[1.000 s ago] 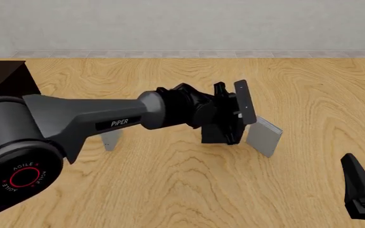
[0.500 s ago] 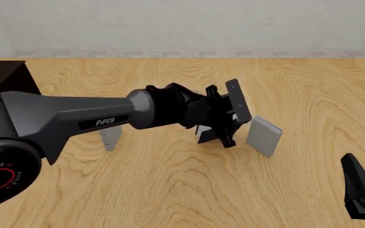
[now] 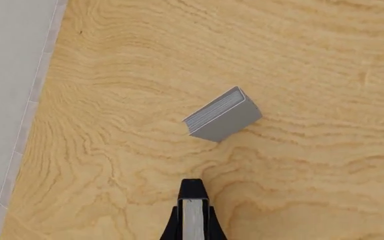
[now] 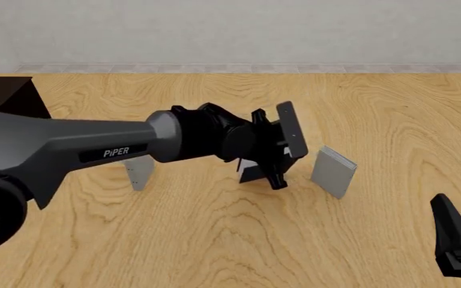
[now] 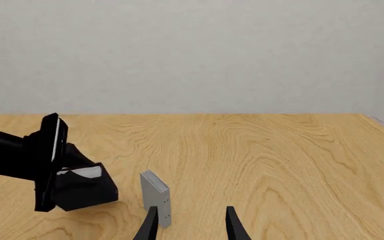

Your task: Pick up the book in the middle and place it on the cabinet shelf.

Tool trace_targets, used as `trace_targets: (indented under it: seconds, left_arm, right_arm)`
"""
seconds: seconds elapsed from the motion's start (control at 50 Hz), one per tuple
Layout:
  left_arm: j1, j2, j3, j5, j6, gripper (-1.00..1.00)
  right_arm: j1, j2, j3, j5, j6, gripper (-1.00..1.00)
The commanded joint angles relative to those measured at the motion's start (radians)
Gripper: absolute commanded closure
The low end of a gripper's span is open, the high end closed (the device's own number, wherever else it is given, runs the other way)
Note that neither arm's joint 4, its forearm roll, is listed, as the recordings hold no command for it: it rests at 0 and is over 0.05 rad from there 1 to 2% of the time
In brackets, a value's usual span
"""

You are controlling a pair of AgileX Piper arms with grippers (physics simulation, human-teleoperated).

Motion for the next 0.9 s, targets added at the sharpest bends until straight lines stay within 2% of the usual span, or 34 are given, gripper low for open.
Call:
trace_targets:
  seconds: [0.02, 0.34, 0.9]
  left_arm:
    - [0.000, -0.048, 0.023, 0.007, 0.016, 1.00]
    - [-0.012, -0.132, 0.084, 0.009, 0.021, 1.00]
    - [0.006, -0.213, 0.085, 0.048, 0.043, 1.00]
  right_arm:
    - [0.000, 0.000, 0.000, 0.000, 0.000, -1.00]
    - [0.000, 0.000, 0.000, 0.000, 0.000, -1.00]
    - [0.000, 0.000, 0.000, 0.000, 0.000, -1.00]
